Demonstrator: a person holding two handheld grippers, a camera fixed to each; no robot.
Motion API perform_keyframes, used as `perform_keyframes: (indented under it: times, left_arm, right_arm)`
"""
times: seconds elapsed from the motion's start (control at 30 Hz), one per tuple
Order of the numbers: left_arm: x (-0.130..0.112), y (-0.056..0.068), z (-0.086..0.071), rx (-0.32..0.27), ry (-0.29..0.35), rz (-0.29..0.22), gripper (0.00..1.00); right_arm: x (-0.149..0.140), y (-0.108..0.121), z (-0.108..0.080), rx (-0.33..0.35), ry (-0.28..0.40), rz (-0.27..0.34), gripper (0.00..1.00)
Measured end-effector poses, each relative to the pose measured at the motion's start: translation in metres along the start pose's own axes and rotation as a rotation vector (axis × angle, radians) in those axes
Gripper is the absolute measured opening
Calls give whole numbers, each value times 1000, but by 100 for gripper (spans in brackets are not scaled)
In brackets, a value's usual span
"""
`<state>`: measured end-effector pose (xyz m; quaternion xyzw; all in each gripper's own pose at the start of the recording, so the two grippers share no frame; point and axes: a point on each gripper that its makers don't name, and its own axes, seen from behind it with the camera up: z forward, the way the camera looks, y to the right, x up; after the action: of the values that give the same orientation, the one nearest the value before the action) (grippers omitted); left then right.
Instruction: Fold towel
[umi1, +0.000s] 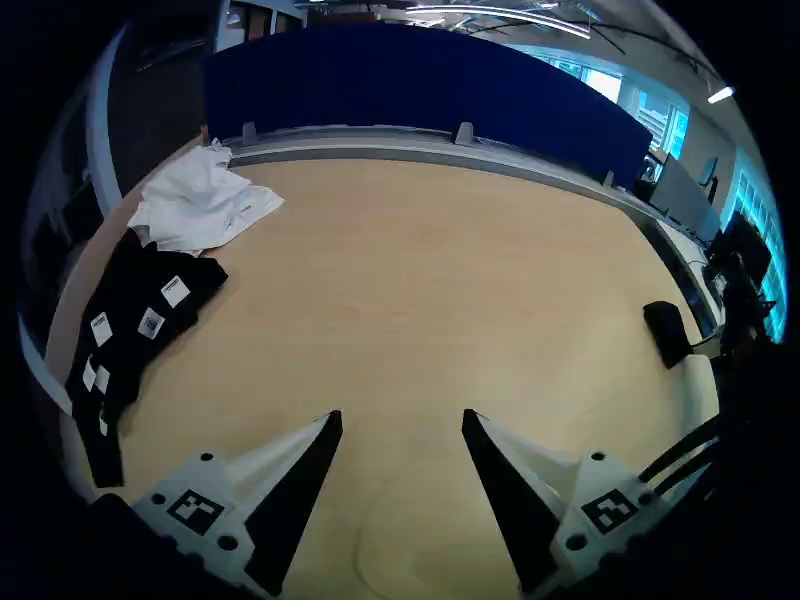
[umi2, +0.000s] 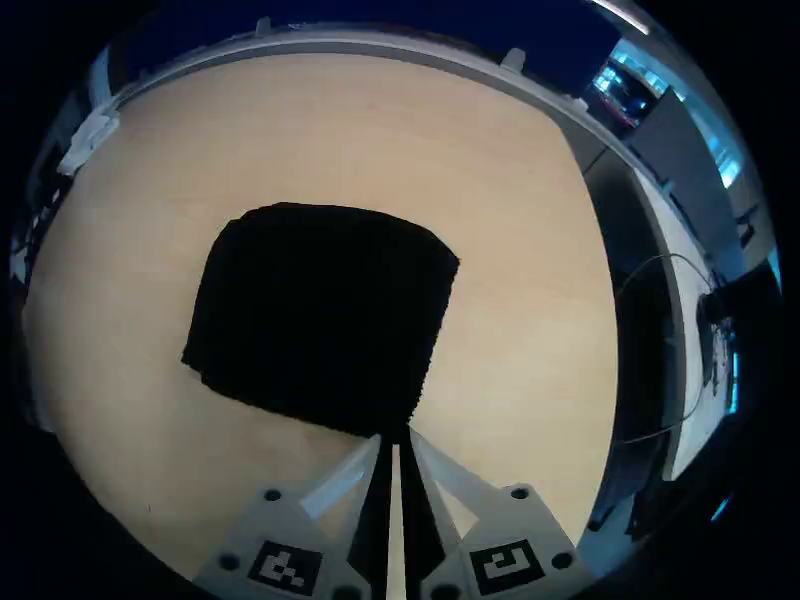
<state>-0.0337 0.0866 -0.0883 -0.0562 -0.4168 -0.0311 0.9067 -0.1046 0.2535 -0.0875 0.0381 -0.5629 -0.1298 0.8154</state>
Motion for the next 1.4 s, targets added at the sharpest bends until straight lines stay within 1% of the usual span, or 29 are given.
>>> perform_keyframes:
  times: [0.1,0.17,0.2,0.33,0.43,0.53,0.7,0.73,0.77,0.83,0.87,1.1,1.4]
  left_arm:
    - [0,1,1,-1,-1,4,89]
    - [0,1,1,-1,-1,6,89]
    - [0,1,1,-1,-1,7,89]
    - [0,1,2,-3,-1,5,89]
    - [1,1,3,-3,-2,5,89]
    - [1,1,3,-4,-2,6,89]
    - [3,2,3,-6,-2,9,89]
    - [3,2,3,-7,-1,8,89]
    - [4,2,3,-8,-1,8,89]
    - [4,3,4,-10,-1,8,89]
    - [5,3,4,-11,-1,8,89]
    - [5,4,4,-11,-1,12,89]
    - [5,1,3,-7,1,4,89]
  right_arm:
    - [-1,2,0,-5,-2,0,6]
    - [-3,2,0,-8,-6,-3,9]
    - [-3,3,0,-10,-8,-4,12]
    - [-7,6,-3,-22,-19,-3,40]
    - [-9,8,-4,-28,-21,1,52]
    - [-10,9,-4,-30,-18,4,62]
    - [-8,8,-6,-26,-8,6,69]
    - [-7,7,-6,-24,-5,6,76]
    - [-6,7,-7,-23,-1,6,85]
    - [-3,6,-8,-19,7,7,98]
    - [-2,5,-9,-17,12,8,100]
    - [12,1,-13,-8,42,14,100]
    - [41,-11,-18,14,94,23,100]
